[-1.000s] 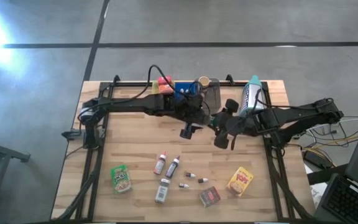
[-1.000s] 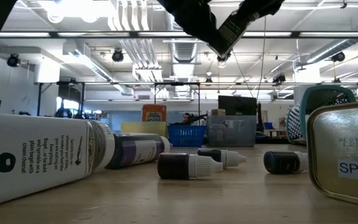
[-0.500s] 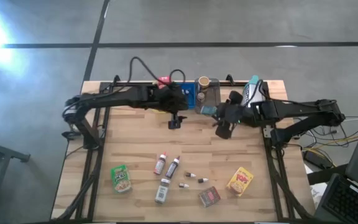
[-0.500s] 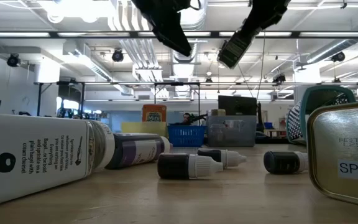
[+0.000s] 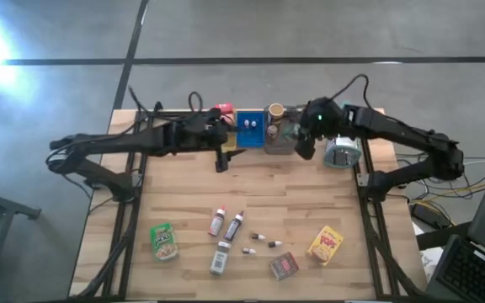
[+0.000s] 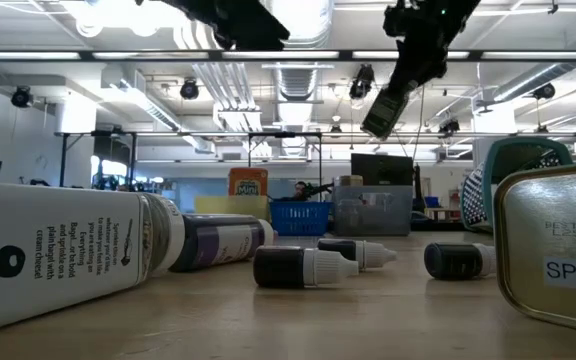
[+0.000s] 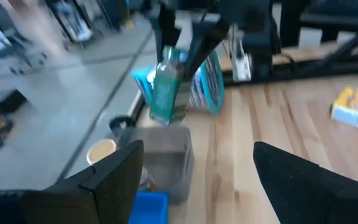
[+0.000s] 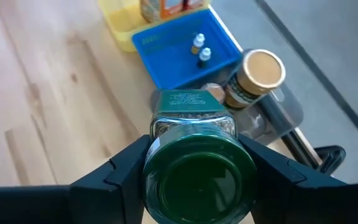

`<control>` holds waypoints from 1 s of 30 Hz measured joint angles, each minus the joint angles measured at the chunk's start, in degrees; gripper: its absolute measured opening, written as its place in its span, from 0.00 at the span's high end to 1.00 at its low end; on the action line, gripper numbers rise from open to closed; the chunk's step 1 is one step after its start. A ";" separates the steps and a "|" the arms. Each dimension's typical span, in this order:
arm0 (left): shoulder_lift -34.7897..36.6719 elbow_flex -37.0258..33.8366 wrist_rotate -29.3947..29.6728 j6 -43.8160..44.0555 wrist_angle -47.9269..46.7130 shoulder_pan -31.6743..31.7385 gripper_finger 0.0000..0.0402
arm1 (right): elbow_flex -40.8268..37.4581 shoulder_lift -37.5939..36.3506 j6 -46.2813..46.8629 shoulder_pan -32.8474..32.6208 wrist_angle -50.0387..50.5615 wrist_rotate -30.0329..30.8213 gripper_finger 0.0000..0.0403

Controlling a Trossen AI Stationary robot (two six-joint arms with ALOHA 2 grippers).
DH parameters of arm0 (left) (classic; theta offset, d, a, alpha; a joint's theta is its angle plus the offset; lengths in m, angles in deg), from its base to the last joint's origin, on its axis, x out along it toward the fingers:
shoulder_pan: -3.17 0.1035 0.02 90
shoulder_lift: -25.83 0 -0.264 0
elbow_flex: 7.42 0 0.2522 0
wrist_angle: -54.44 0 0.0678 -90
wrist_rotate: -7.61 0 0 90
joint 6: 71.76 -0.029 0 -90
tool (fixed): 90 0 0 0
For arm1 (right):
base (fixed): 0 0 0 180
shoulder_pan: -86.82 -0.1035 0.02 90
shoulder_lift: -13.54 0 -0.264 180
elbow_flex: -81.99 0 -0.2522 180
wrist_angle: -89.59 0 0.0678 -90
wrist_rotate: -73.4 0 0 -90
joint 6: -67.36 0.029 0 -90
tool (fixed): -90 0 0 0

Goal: Pick & Place Kitchen Items
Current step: Put the green seasoning bottle into the black bin

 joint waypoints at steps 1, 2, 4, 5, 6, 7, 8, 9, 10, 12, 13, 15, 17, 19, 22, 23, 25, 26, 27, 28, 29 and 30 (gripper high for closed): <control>0.77 -1.16 0.09 0.00 2.19 0.00 0.23 | 0.24 0.48 -0.44 1.48 -0.10 -1.00 0.51; 1.42 -2.09 0.09 0.02 4.13 0.00 0.23 | 0.46 0.99 -1.01 2.88 -0.09 -2.11 0.51; 2.41 -3.63 0.09 0.02 7.30 0.00 0.23 | 0.94 2.21 -2.26 5.36 -0.02 -4.54 0.51; 2.73 -4.28 0.09 0.02 8.27 0.00 0.23 | 1.28 2.94 -2.95 6.39 -0.02 -5.44 0.50; 3.06 -4.87 0.10 0.01 9.14 0.00 0.23 | 1.58 3.74 -3.47 7.41 -0.03 -6.21 0.50; 3.27 -5.20 0.10 0.01 9.22 0.00 0.23 | 2.00 4.66 -4.23 8.29 0.14 -6.71 0.49; 3.37 -5.43 0.09 0.02 9.30 0.00 0.23 | 2.49 5.68 -5.09 9.08 0.56 -6.90 0.49; 3.56 -5.60 0.09 0.02 9.30 0.00 0.23 | 3.11 6.89 -5.96 9.91 1.11 -7.01 0.49; 3.68 -5.68 0.09 0.02 9.10 0.00 0.23 | 3.88 8.12 -6.82 10.63 1.79 -7.03 0.50; 3.77 -5.65 0.09 0.08 9.30 0.00 0.23 | 5.56 10.74 -8.94 11.99 2.90 -7.05 0.51; 3.77 -5.65 0.09 0.08 9.21 0.00 0.23 | 6.39 12.07 -10.03 12.71 3.61 -7.07 0.51; 3.77 -5.65 0.09 0.10 9.14 0.00 0.23 | 8.09 14.67 -11.42 13.89 5.02 -7.49 0.51; 3.77 -5.65 0.07 0.10 9.19 0.00 0.23 | 9.41 16.98 -13.37 15.09 5.89 -9.39 0.51; 3.77 -5.65 0.07 0.11 9.19 0.00 0.23 | 10.23 18.82 -15.36 15.79 6.25 -9.88 0.51; 3.77 -5.65 0.07 0.12 9.16 0.00 0.23 | 11.20 21.40 -18.77 16.47 6.38 -10.00 0.50; 3.77 -5.65 0.07 0.11 9.17 0.00 0.23 | 11.61 22.25 -19.43 16.72 6.47 -10.00 0.51; 3.77 -5.65 0.07 0.01 9.15 0.00 0.23 | 12.59 23.90 -20.52 17.11 6.46 -10.01 0.51; 3.75 -5.65 0.07 -0.09 9.14 0.00 0.23 | 13.03 24.63 -21.06 17.34 6.46 -9.99 0.51; 3.75 -5.65 0.07 -0.11 9.14 0.00 0.23 | 13.53 25.37 -21.46 17.62 6.49 -9.98 0.51; 3.75 -5.65 0.07 -0.14 9.17 0.00 0.23 | 13.94 26.07 -21.85 17.90 6.45 -9.99 0.51; 3.75 -5.65 0.07 -0.15 9.17 0.00 0.23 | 14.34 26.77 -21.98 18.13 6.45 -9.97 0.51; 3.75 -5.65 0.07 -0.16 9.14 0.00 0.23 | 14.58 27.32 -22.29 18.41 6.47 -9.93 0.50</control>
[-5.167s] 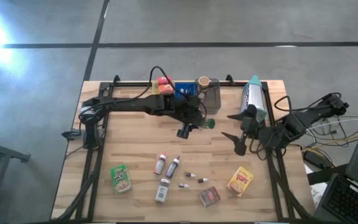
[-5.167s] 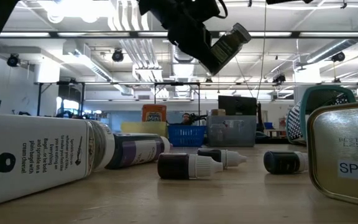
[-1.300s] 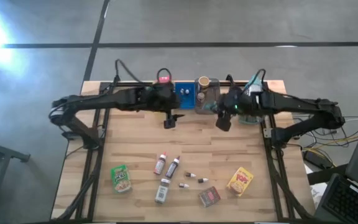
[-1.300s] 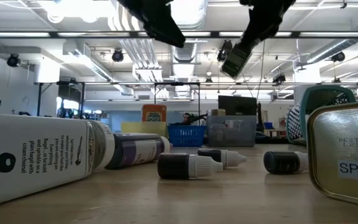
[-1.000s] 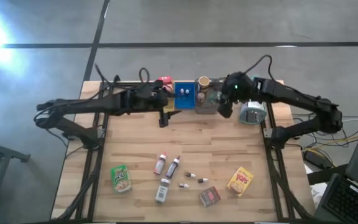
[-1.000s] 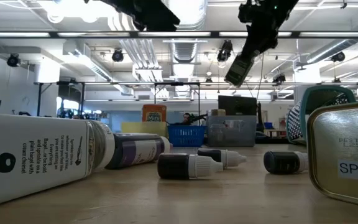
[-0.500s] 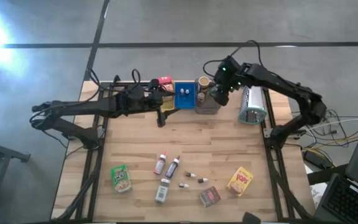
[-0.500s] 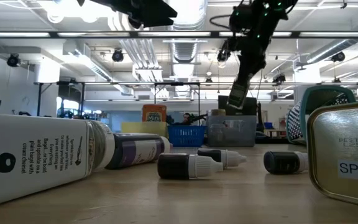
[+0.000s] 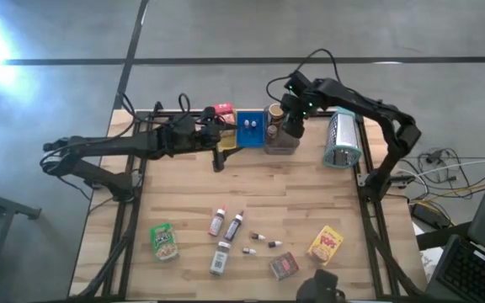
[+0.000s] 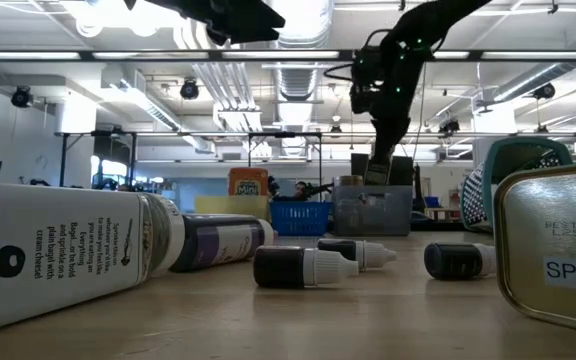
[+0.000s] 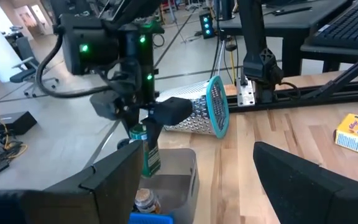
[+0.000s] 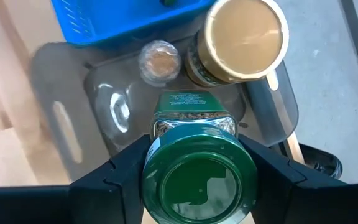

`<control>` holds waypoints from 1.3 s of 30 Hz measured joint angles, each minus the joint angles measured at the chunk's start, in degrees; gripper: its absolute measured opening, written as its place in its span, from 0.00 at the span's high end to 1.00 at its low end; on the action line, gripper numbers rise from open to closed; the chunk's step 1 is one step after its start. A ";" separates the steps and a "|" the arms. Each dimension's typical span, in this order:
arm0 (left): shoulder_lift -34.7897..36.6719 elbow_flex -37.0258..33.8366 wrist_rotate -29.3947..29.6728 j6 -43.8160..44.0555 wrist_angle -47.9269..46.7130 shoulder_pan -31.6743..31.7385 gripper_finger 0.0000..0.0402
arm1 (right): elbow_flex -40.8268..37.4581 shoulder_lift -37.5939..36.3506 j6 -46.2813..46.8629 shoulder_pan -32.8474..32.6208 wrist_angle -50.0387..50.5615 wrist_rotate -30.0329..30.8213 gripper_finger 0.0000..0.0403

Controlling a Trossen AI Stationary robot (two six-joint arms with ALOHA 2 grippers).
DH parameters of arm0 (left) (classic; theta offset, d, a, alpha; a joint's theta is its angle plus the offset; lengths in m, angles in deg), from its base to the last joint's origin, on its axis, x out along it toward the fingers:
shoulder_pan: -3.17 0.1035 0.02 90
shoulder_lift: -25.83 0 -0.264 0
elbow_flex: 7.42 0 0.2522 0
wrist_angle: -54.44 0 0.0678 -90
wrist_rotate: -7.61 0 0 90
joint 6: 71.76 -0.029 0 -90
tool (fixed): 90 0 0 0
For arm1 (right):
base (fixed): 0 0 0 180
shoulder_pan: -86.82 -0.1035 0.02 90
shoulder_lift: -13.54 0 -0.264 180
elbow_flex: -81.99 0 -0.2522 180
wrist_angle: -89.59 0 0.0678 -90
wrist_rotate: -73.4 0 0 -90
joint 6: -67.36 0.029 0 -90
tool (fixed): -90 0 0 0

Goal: Pick & Place Kitchen Items
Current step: Put the green seasoning bottle into the black bin

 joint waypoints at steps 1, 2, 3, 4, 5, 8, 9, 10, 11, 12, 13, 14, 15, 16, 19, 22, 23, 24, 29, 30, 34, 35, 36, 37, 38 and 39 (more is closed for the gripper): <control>0.00 0.00 0.00 0.00 -0.04 0.00 0.23 | 0.07 0.54 -0.44 0.25 0.02 0.04 0.50; 0.00 0.00 0.00 0.00 -0.08 0.00 0.23 | 0.10 1.00 -0.86 0.35 0.14 0.06 0.50; 0.00 0.00 0.00 -0.02 -0.06 0.00 0.23 | 0.10 1.45 -1.17 0.58 0.16 0.11 0.50; 0.00 0.00 0.00 -0.04 -0.08 0.00 0.23 | 0.09 1.79 -1.26 0.74 0.15 0.09 0.50; 0.00 0.00 0.00 -0.04 -0.07 0.00 0.23 | 0.05 2.21 -1.28 0.98 0.15 0.09 0.51; 0.00 0.00 0.00 -0.09 -0.08 0.00 0.23 | 0.05 3.48 -1.38 1.32 0.09 0.07 0.51; 0.00 0.00 0.00 -0.09 -0.09 0.00 0.23 | 0.03 3.87 -1.43 1.43 -0.07 0.06 0.51; 0.00 0.00 0.00 -0.09 -0.08 0.00 0.23 | 0.03 4.26 -1.58 1.52 -0.33 0.09 0.51; -0.02 0.00 0.00 -0.10 -0.10 0.00 0.23 | 0.03 4.65 -1.78 1.52 -0.63 0.09 0.51; -0.02 0.00 0.00 -0.11 -0.10 0.00 0.23 | 0.03 5.06 -2.05 1.54 -0.93 0.22 0.50; -0.02 0.00 0.00 -0.11 -0.11 0.00 0.23 | 0.03 5.43 -2.14 1.54 -1.25 0.26 0.50; -0.04 0.00 0.00 -0.11 -0.13 0.00 0.23 | 0.03 5.86 -2.20 1.55 -1.56 0.26 0.50; -0.04 0.00 0.00 -0.11 -0.10 0.00 0.23 | 0.02 6.30 -2.32 1.56 -2.02 0.23 0.50; -0.04 0.00 0.00 -0.11 -0.11 0.00 0.23 | -0.01 6.65 -2.34 1.59 -2.66 0.23 0.50; -0.04 0.00 0.00 -0.11 -0.13 0.00 0.23 | -0.01 7.73 -2.56 1.63 -3.68 0.59 0.51; -0.04 0.00 0.00 -0.16 -0.18 0.00 0.23 | -0.03 8.73 -3.40 1.84 -3.66 0.72 0.51; -0.04 0.00 0.00 -0.16 -0.31 0.00 0.23 | -0.03 9.04 -3.59 1.85 -3.74 0.71 0.50; -0.04 0.00 0.00 -0.16 -0.41 0.00 0.23 | -0.03 9.23 -3.64 1.92 -3.83 0.71 0.49; -0.04 0.00 0.00 -0.15 -0.45 0.00 0.23 | 0.05 9.96 -3.80 2.30 -4.35 0.46 0.47; -0.04 0.00 0.00 -0.15 -0.43 0.00 0.23 | 0.05 10.03 -3.82 2.34 -4.47 0.48 0.47; -0.04 0.02 0.00 -0.15 -0.43 0.00 0.23 | -0.04 10.11 -3.83 2.33 -5.19 0.67 0.46; -0.04 0.02 0.00 -0.15 -0.43 0.00 0.23 | -0.07 10.08 -3.85 2.33 -5.45 0.69 0.45; -0.04 0.02 0.00 -0.15 -0.43 0.00 0.23 | -0.08 9.96 -3.86 2.40 -5.75 0.72 0.44; -0.04 0.02 0.00 -0.15 -0.44 0.00 0.23 | -0.08 9.80 -3.86 2.42 -6.00 0.73 0.42; -0.04 0.02 0.00 -0.15 -0.43 0.00 0.23 | -0.08 9.62 -3.86 2.42 -6.19 0.76 0.41; -0.04 0.02 0.00 -0.15 -0.41 0.00 0.23 | -0.08 9.53 -3.87 2.42 -6.31 0.81 0.39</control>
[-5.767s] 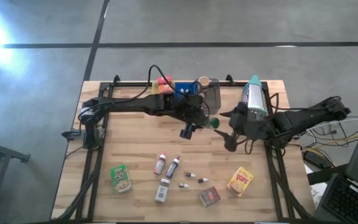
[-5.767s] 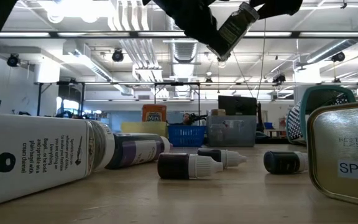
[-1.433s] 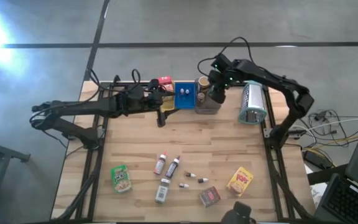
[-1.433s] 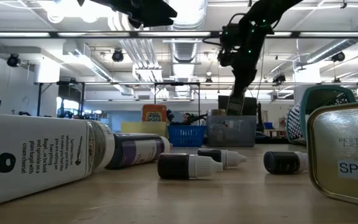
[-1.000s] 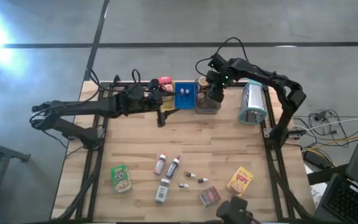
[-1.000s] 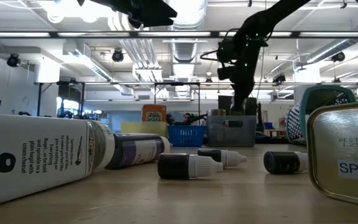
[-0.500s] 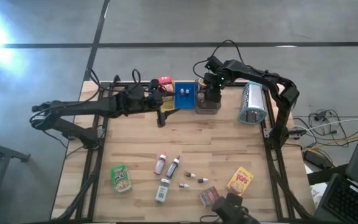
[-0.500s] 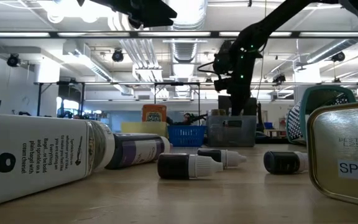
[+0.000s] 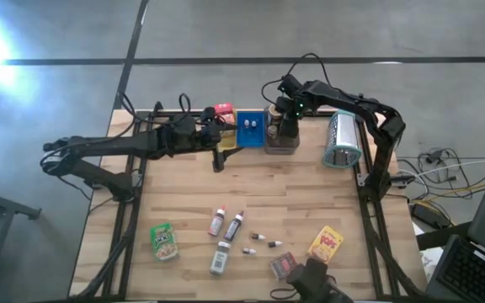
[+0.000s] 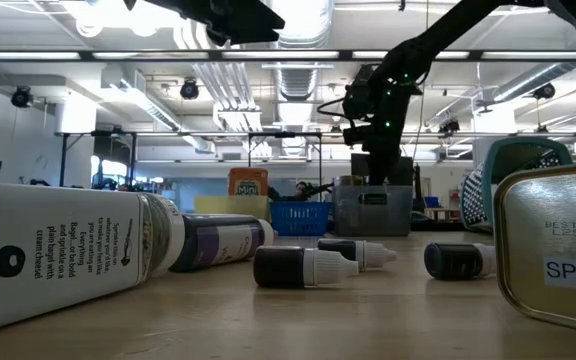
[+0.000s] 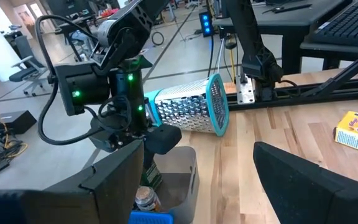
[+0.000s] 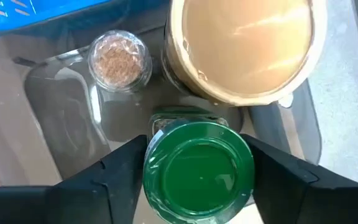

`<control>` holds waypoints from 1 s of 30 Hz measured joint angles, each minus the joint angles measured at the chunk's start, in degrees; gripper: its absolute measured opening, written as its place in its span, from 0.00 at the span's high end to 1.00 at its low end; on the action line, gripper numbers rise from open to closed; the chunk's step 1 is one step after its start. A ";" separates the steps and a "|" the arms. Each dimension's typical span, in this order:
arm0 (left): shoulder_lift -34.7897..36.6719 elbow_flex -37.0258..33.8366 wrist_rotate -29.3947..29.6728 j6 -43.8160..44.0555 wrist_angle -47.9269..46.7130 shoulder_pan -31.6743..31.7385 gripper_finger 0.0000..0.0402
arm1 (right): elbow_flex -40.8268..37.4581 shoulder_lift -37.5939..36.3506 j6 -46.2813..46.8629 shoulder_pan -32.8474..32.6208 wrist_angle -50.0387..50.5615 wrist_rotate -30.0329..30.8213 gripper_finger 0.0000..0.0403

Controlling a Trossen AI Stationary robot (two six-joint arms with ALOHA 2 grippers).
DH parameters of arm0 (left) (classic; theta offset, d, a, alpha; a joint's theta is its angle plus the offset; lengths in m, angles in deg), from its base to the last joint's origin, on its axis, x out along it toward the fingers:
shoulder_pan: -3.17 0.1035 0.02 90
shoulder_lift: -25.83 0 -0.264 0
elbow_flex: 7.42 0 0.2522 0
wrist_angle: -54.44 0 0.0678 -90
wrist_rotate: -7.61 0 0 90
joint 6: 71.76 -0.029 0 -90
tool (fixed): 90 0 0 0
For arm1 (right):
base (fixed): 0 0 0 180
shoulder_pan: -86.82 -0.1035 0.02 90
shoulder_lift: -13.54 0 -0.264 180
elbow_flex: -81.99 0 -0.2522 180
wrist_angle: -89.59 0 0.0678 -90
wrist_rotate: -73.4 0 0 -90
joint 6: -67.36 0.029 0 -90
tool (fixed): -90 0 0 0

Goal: Pick & Place Kitchen Items
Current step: Put the green seasoning bottle into the black bin, then put the large pink food coloring bottle into the blue bin

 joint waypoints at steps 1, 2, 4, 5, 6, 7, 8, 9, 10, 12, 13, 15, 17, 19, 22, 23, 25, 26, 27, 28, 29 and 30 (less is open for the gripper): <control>0.00 0.00 0.00 0.00 -0.02 0.00 0.23 | 0.00 -0.01 -0.09 0.00 -0.13 0.16 0.37; 0.00 0.00 0.00 0.00 -0.02 0.00 0.23 | 0.00 -0.01 -0.24 0.00 -0.21 0.51 0.34; 0.00 0.00 0.00 0.00 -0.02 0.00 0.23 | 0.00 0.01 -0.41 -0.08 -0.21 1.63 0.30; 0.00 0.00 0.00 0.00 -0.02 0.00 0.23 | 0.00 0.00 -0.40 -0.09 -0.21 1.68 0.27; 0.00 0.00 0.00 0.00 0.00 0.00 0.23 | 0.00 -0.05 -0.41 -0.09 -0.14 1.78 0.25; 0.00 0.00 0.00 0.00 0.00 0.00 0.23 | 0.00 -0.10 -0.41 -0.09 0.01 1.95 0.23; 0.00 0.00 0.00 0.00 0.00 0.00 0.23 | 0.00 -0.24 -0.41 -0.09 0.12 2.21 0.21; 0.00 0.00 0.00 0.00 0.00 0.00 0.23 | 0.00 -0.50 -0.42 -0.09 0.14 2.74 0.19; 0.00 0.00 0.00 0.00 -0.01 0.00 0.23 | 0.00 -0.90 -0.63 -0.09 0.12 2.82 0.18; 0.00 0.00 0.00 -0.17 0.00 0.00 0.23 | 0.00 -1.80 -1.01 -0.09 0.09 2.93 0.15; 0.00 0.00 0.00 -0.49 0.00 0.00 0.23 | 0.00 -2.29 -1.02 -0.09 0.09 2.93 0.14; 0.00 0.00 0.00 -1.00 0.00 0.00 0.23 | 0.00 -3.38 -0.98 -0.09 0.12 2.95 0.13; 0.00 0.00 0.00 -1.04 0.01 0.00 0.23 | 0.00 -4.97 -0.89 -0.11 0.14 2.93 0.12; 0.00 0.00 0.00 -1.07 0.00 0.01 0.23 | 0.00 -6.74 -0.29 -0.18 0.18 2.93 0.12; 0.00 0.00 0.00 -1.07 0.02 0.00 0.23 | 0.00 -9.53 0.52 -0.41 0.89 2.93 0.15; 0.00 0.00 0.00 -1.06 0.02 0.01 0.23 | 0.00 -10.54 0.55 -0.57 1.02 2.93 0.16; 0.00 0.00 0.00 -1.07 0.00 0.00 0.23 | 0.00 -12.72 0.97 -0.82 1.24 2.90 0.18; 0.00 0.00 0.00 -1.07 0.00 0.00 0.23 | 0.00 -13.70 1.73 -1.03 1.20 2.87 0.19; 0.00 0.00 0.00 -1.07 -0.02 0.01 0.23 | 0.00 -14.64 2.61 -1.16 1.19 2.78 0.20; 0.00 0.00 0.00 -1.05 -0.02 0.00 0.23 | 0.00 -15.56 3.66 -1.33 1.23 2.75 0.21; 0.00 0.00 0.00 -1.07 -0.02 0.00 0.23 | 0.00 -16.57 4.69 -1.51 1.21 2.75 0.22; 0.00 0.00 0.00 -1.07 -0.01 0.01 0.23 | 0.00 -17.58 5.64 -1.76 1.19 2.74 0.24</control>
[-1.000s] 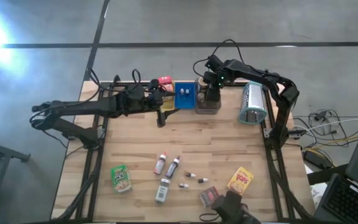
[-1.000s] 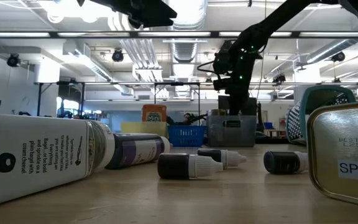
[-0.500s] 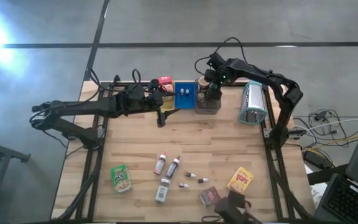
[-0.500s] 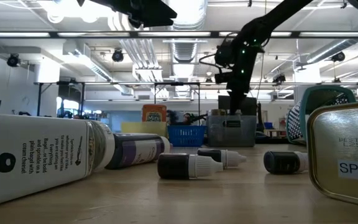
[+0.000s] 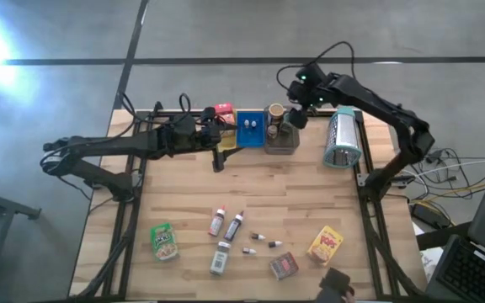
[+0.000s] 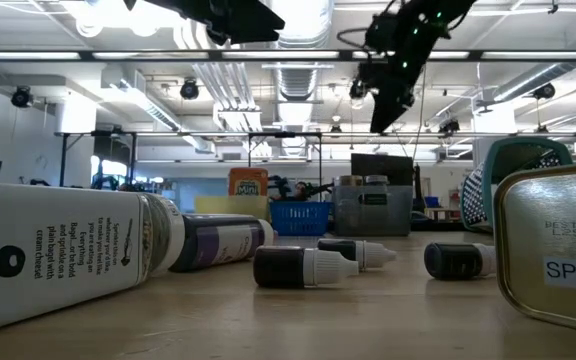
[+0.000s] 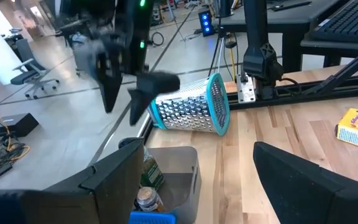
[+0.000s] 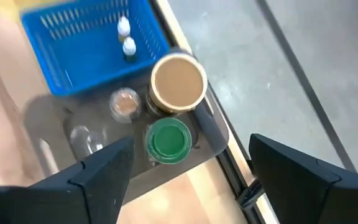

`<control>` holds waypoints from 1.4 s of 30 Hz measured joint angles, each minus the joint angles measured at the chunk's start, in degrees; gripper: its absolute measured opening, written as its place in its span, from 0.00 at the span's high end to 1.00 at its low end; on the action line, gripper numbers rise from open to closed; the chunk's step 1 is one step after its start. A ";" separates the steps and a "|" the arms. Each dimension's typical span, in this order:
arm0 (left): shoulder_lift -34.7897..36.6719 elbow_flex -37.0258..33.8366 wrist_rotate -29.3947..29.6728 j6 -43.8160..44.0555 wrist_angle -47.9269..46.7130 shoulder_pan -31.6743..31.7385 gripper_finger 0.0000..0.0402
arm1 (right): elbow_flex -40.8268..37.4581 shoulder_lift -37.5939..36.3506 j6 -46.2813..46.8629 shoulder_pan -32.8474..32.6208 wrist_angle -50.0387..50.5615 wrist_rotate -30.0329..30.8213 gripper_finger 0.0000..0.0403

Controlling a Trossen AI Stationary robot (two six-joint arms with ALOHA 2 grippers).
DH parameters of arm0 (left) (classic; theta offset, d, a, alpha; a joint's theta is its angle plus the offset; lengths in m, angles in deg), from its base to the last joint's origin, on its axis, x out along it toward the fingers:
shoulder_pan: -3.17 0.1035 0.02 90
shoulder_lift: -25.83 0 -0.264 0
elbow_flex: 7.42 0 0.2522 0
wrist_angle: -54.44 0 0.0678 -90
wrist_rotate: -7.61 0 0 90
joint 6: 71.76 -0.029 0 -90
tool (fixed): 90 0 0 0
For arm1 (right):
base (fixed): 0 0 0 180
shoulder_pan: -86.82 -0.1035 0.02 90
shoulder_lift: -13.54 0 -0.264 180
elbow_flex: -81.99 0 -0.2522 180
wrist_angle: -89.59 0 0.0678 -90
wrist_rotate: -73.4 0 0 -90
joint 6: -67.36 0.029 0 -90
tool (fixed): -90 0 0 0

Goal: Pick & Place Kitchen Items
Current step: Put the large pink food coloring bottle into the blue bin

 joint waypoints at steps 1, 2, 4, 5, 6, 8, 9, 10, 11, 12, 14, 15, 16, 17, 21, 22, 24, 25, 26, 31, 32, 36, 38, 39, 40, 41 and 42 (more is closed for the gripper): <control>0.00 0.00 0.00 0.00 -0.01 -0.01 0.23 | 0.00 -1.05 0.99 -0.19 -0.01 -0.01 0.25; 0.00 0.00 0.00 0.00 0.01 -0.01 0.23 | 0.00 -2.03 1.97 -0.29 -0.01 -0.02 0.26; 0.00 0.00 0.00 0.02 0.00 -0.01 0.23 | 0.00 -3.88 4.10 -0.72 -0.01 -0.03 0.28; 0.00 0.00 0.00 0.02 -0.01 0.01 0.23 | 0.00 -4.78 5.26 -0.93 -0.03 -0.05 0.29; 0.00 0.00 0.00 0.02 0.00 0.01 0.23 | 0.00 -5.67 6.33 -1.06 0.01 -0.05 0.30; 0.00 0.00 0.00 0.02 0.01 0.01 0.23 | 0.00 -7.56 8.28 -1.50 -0.01 -0.03 0.32; 0.00 0.00 0.00 0.02 -0.01 -0.01 0.23 | 0.00 -8.45 8.91 -1.75 -0.02 -0.09 0.33; 0.00 0.00 0.00 0.00 -0.01 -0.01 0.23 | 0.00 -9.35 9.47 -2.02 -0.03 -0.09 0.34; 0.00 0.00 -0.01 -0.11 -0.01 -0.01 0.23 | 0.00 -10.11 9.88 -2.27 -0.03 -0.10 0.35; 0.00 0.00 0.00 -0.30 -0.01 -0.01 0.23 | 0.00 -10.88 9.97 -2.62 -0.03 -0.14 0.36; 0.00 0.00 0.00 -0.84 -0.01 -0.01 0.23 | 0.00 -12.30 10.06 -3.46 -0.01 -0.18 0.38; 0.00 0.02 0.01 -1.31 -0.03 0.01 0.23 | 0.00 -13.05 10.12 -3.94 -0.03 -0.16 0.39; 0.00 0.02 0.07 -1.64 -0.03 0.01 0.23 | 0.00 -13.76 10.12 -4.32 -0.01 -0.16 0.40; 0.00 0.00 0.27 -1.68 -0.03 -0.01 0.23 | 0.00 -14.42 10.13 -4.84 -0.03 -0.16 0.41; 0.00 0.02 1.45 -1.68 -0.44 -0.01 0.23 | 0.00 -16.66 10.42 -7.19 -0.02 -0.15 0.45; 0.03 0.02 1.60 -1.68 -0.89 -0.01 0.23 | 0.00 -17.20 10.89 -7.84 -0.03 -0.16 0.46; 0.12 0.02 1.66 -1.62 -1.57 0.01 0.23 | 0.00 -18.10 11.72 -9.02 -0.01 -0.16 0.47; 0.22 0.05 1.66 -1.62 -1.90 0.01 0.23 | 0.00 -18.47 11.97 -9.67 0.04 -0.16 0.48; 0.28 0.11 1.66 -1.60 -2.08 0.01 0.23 | 0.00 -18.75 12.29 -10.41 0.07 -0.15 0.49; 0.62 0.14 1.68 0.60 -2.11 0.01 0.23 | 0.00 -19.76 12.70 -14.30 0.28 -0.12 0.53; 0.79 0.15 1.66 0.63 -2.25 0.01 0.23 | 0.00 -19.89 12.70 -15.18 0.27 -0.13 0.54; 2.01 0.14 1.68 0.70 -2.38 0.01 0.23 | 0.00 -20.09 12.70 -18.53 1.02 -0.07 0.59; 2.65 0.15 1.68 0.76 -2.64 0.01 0.23 | 0.00 -20.09 12.70 -20.13 1.76 -0.07 0.62; 3.13 0.15 1.66 0.81 -3.03 0.01 0.23 | 0.00 -20.09 12.74 -20.94 2.05 -0.05 0.64; 3.53 0.14 1.67 0.99 -3.72 0.01 0.23 | 0.00 -20.09 12.95 -21.80 2.48 -0.05 0.65; 4.05 0.13 1.66 1.10 -4.09 0.01 0.23 | 0.00 -20.09 13.00 -22.65 3.02 -0.01 0.67; 4.54 0.13 1.66 1.26 -4.47 0.01 0.23 | 0.00 -20.09 13.08 -23.46 3.43 0.01 0.69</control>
